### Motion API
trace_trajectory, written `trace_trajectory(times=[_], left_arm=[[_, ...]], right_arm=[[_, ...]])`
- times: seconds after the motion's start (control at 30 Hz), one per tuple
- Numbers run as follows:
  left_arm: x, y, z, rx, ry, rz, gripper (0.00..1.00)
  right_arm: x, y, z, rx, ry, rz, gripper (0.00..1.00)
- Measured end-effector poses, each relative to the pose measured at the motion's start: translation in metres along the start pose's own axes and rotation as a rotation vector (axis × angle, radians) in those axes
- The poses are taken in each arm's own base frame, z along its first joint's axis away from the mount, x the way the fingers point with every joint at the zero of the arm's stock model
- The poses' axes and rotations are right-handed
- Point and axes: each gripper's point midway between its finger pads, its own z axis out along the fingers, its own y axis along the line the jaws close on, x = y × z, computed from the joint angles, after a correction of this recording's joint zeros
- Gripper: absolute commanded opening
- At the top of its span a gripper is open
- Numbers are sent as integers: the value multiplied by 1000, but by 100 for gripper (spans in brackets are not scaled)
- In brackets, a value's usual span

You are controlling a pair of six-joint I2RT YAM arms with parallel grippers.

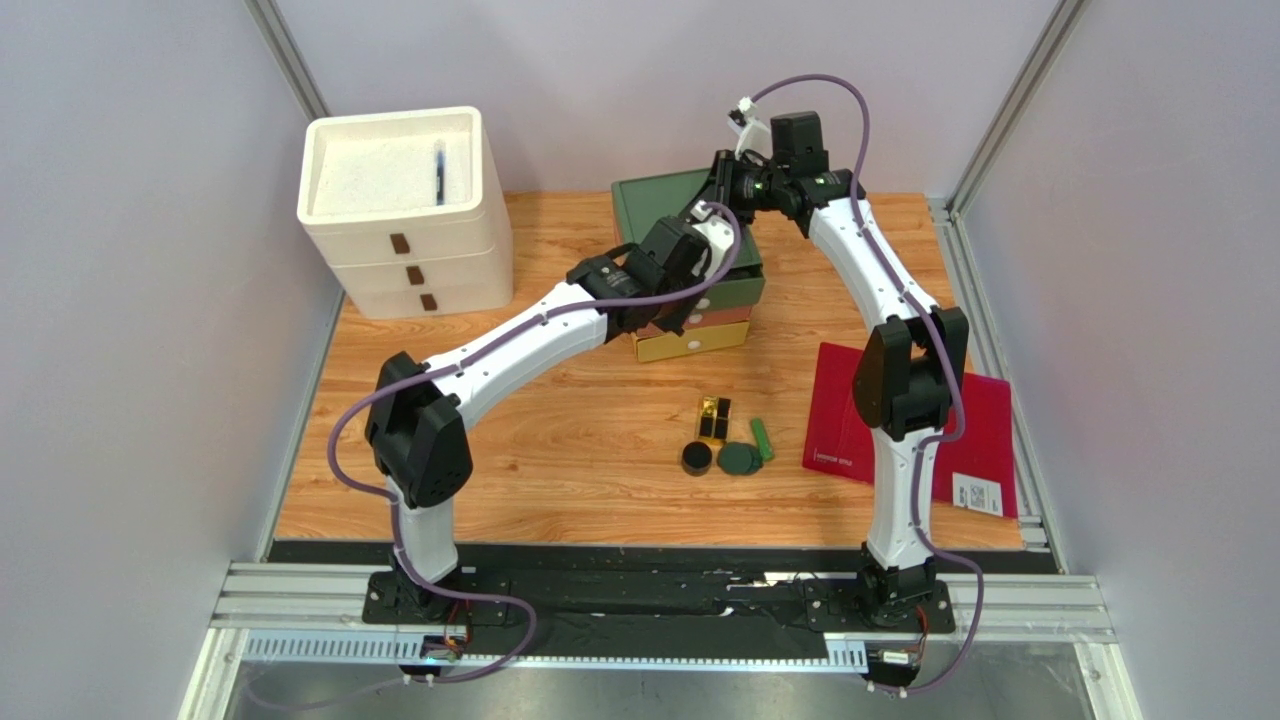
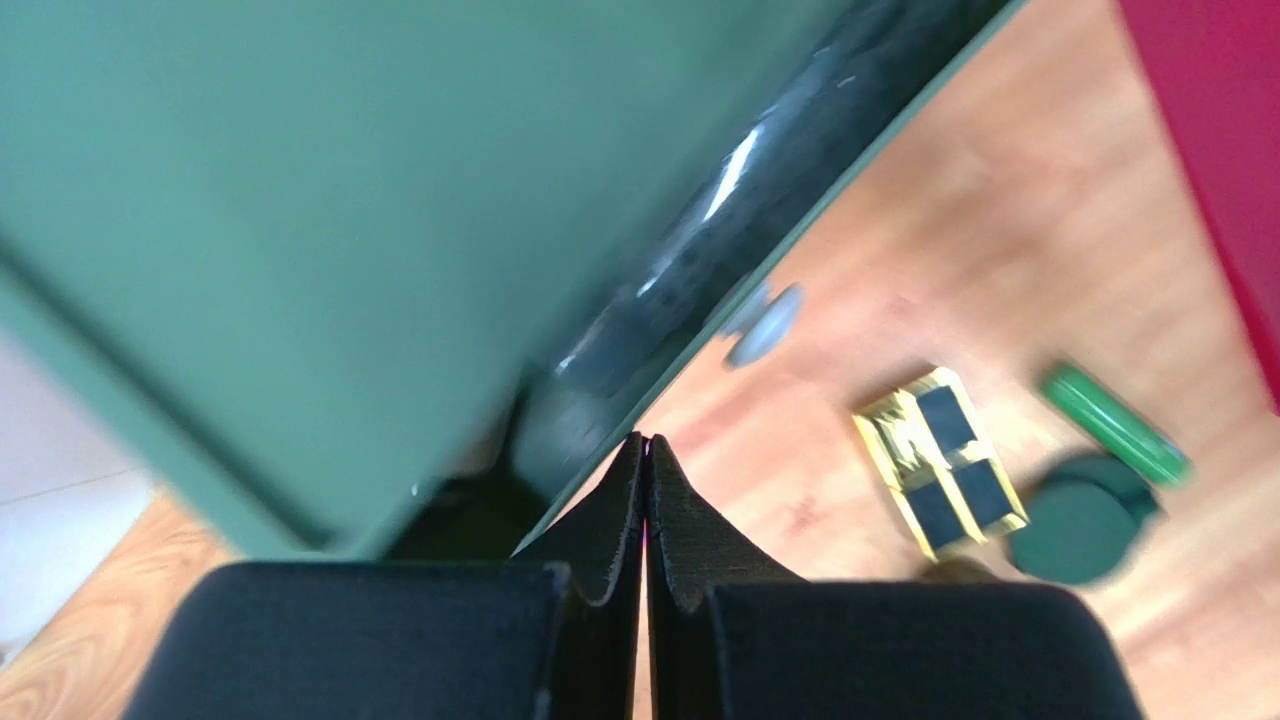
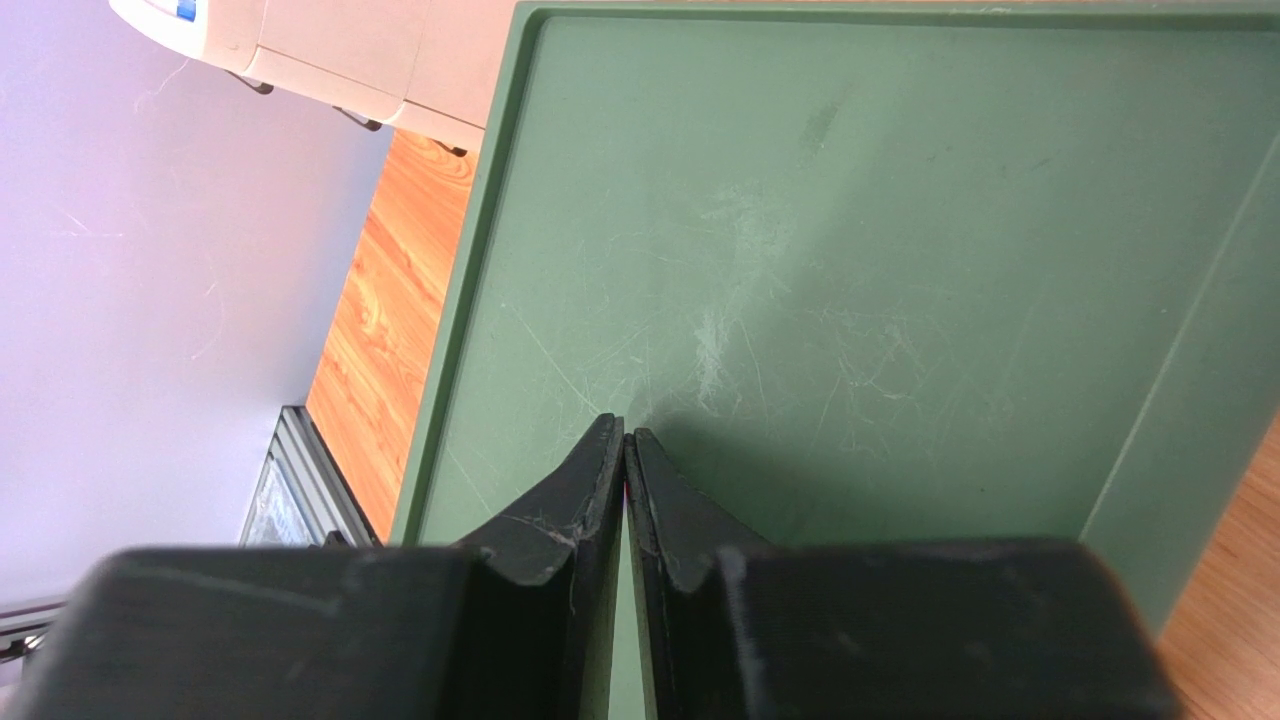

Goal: Organize the makeup

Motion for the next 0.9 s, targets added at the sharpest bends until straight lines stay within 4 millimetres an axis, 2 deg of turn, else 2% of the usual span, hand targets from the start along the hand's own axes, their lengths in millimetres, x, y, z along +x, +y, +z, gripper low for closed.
trace_trajectory(times=[0.1, 0.2, 0.37, 0.5, 0.57, 0.63, 0.7, 0.73, 0.77, 0.8, 0.9], left_arm=[[-6, 26, 4, -81, -14, -26, 0], [-9, 38, 6, -122, -21, -42, 0], [-12, 36, 7, -107, -30, -36, 0], [-23, 29, 7, -42, -75, -40, 0], [-32, 28, -3, -24, -127, -51, 0], [-42, 34, -25, -34, -181, -66, 0], [-61, 45, -53, -62, -261, -87, 51], [-73, 51, -70, -75, -307, -98, 68], [-81, 56, -82, -83, -336, -103, 90], [-97, 65, -102, -100, -392, -136, 99], [-125, 94, -138, -153, -497, -180, 99]], right_arm=[[0, 0, 0, 0, 0, 0, 15], [-2, 0, 1, -2, -7, -6, 15], [-2, 0, 1, -3, -8, -7, 15], [-3, 1, 0, -2, -8, -3, 15], [-4, 2, 0, 0, -6, 0, 15], [-5, 3, -1, 4, -3, 9, 15], [-6, 3, -2, 14, -1, 19, 15], [-7, 3, -3, 21, -1, 21, 15], [-8, 3, -4, 29, -2, 22, 15], [-8, 3, -5, 37, -3, 24, 15], [-8, 2, -8, 59, -7, 26, 17]])
